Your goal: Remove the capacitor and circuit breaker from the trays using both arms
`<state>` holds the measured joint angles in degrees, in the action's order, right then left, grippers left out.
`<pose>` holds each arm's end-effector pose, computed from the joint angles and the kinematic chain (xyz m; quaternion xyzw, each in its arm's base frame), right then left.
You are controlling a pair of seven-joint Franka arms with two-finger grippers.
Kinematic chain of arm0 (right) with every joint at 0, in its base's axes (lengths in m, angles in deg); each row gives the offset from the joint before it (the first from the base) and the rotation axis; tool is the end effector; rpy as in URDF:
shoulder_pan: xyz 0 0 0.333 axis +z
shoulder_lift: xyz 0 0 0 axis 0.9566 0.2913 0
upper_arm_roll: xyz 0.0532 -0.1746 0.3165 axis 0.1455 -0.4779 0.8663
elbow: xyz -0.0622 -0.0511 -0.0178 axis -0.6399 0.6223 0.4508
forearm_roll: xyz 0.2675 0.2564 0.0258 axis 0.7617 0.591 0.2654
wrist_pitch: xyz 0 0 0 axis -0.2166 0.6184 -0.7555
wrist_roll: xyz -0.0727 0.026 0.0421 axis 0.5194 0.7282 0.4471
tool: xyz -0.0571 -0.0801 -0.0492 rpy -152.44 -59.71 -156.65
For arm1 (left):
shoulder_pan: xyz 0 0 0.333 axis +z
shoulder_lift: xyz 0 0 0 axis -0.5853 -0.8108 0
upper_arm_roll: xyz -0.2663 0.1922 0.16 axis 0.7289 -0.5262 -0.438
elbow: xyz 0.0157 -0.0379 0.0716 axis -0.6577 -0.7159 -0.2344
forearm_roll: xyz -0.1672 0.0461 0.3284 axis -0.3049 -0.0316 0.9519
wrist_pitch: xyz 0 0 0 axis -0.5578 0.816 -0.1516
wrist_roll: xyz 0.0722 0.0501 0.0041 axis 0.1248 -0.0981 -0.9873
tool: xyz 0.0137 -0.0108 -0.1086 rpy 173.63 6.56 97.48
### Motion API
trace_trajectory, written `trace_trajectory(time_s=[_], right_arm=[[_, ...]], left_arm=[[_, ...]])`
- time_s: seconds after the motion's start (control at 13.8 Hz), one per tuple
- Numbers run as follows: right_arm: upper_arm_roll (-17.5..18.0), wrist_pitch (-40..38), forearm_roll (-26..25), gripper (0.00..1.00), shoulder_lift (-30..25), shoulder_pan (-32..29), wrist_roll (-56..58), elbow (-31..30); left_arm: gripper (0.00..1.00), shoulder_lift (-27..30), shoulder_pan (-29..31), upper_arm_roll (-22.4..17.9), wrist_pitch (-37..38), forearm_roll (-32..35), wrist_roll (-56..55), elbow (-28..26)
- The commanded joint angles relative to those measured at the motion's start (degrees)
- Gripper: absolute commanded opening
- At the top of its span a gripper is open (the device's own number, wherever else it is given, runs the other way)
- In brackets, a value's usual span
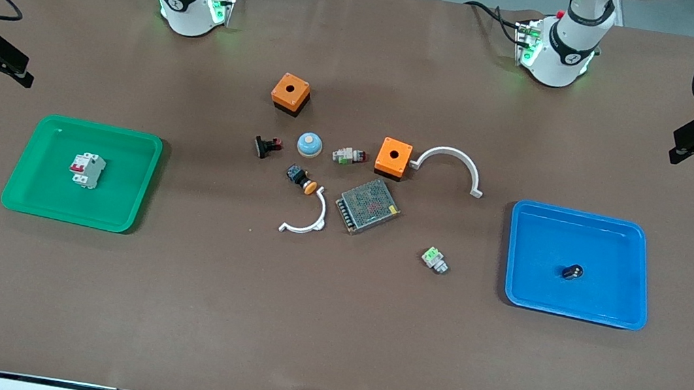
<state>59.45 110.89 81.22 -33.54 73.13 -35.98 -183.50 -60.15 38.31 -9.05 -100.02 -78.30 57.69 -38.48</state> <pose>0.5091 -0.0425 0.6521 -0.9997 -0.0131 0.0115 0.0193 0.5024 -0.0315 0.7013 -0.9997 -0.0183 -0.0097 0.0135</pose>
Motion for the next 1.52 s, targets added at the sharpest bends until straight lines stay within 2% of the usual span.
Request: trace_trajectory(time_s=[0.0, 0.22, 0.29, 0.51, 0.65, 0.8, 1.01, 1.16, 1.23, 1.3, 1.45], right_arm=[[0.9, 0.8, -0.5, 1.0, -1.7, -1.1, 1.1, -1.8], [0.9, 0.7, -0.5, 1.0, -1.7, -1.1, 1.1, -1.7], [0.9, 0.5, -0.5, 1.0, -1.6, -1.1, 1.0, -1.7], [0.9, -0.3, -0.4, 1.0, -1.4, -1.3, 0.2, -0.9], [0.6, -0.3, -0.4, 1.0, 0.0, -1.5, 0.3, 0.2], [0.6, 0.4, -0.4, 1.0, 3.6, -2.3, 0.3, 1.3], [0.6, 5.0, 0.0, 1.0, 9.5, -4.5, 1.1, 3.1], [0.6, 10.4, -0.3, 1.0, 16.3, -5.3, 1.0, 3.5], [0.7, 11.0, -0.1, 1.0, 17.5, -5.8, 1.0, 3.4], [0.6, 12.6, -0.3, 1.0, 18.2, -5.8, 0.9, 2.6], [0.7, 21.3, 0.1, 1.0, 18.3, -7.3, 0.7, -4.6]], left_arm=[[1.0, 0.0, 0.3, 0.3, 0.7, 1.2, 0.9, 1.0], [1.0, -2.3, 0.7, 0.3, 0.6, 1.3, 0.8, 3.4], [1.0, -2.7, 0.8, 0.3, 0.7, 1.3, 1.3, 2.5], [1.0, -3.3, 0.7, 0.2, -4.4, 1.4, 0.9, -5.0], [1.0, -4.2, 5.2, 0.3, -11.7, 1.3, 1.4, -10.5], [1.0, -6.4, 6.6, 0.3, -19.5, 1.3, 1.5, -15.8], [1.0, -12.6, 6.7, 0.3, -29.2, 1.3, 1.4, -18.3], [1.0, -17.7, 6.7, 0.2, -32.9, 1.3, 0.5, -18.3], [1.0, -20.2, 6.7, 0.2, -35.0, 1.4, 0.5, -18.3], [1.0, -22.0, 6.7, 0.2, -37.1, 1.3, 0.5, -18.3], [0.93, -25.0, 6.7, 0.2, -39.2, 1.3, 0.2, -17.8]])
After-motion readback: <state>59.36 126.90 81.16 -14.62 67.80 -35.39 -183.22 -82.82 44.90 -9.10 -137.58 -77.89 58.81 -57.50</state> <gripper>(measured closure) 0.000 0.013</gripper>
